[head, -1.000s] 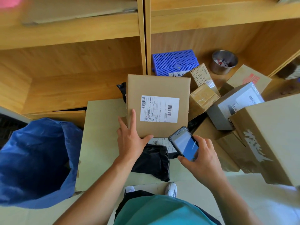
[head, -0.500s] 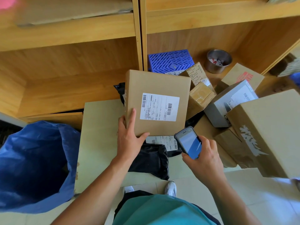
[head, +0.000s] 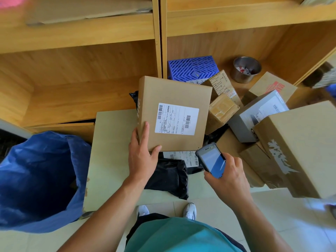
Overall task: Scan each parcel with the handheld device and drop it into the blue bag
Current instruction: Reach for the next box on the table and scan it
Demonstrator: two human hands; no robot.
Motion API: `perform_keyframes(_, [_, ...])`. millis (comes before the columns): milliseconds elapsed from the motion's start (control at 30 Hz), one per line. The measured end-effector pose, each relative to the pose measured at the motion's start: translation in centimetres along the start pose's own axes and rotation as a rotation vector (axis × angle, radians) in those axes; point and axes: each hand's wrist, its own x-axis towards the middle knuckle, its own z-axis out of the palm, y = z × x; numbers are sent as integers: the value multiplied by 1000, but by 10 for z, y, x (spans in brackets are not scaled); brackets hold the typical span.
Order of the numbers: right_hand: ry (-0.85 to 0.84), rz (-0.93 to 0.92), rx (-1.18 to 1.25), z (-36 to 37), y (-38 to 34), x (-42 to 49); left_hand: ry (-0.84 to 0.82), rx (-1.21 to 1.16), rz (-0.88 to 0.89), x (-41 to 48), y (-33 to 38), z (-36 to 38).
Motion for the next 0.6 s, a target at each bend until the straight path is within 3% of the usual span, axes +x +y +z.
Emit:
perform_keyframes(233, [-20,-30,9,2,-6,-3,12,-107,-141,-2,6,-8])
perform_keyframes(600, [-30,-62,25,5,-10,-5,58,-77,-61,-1,-3,-8])
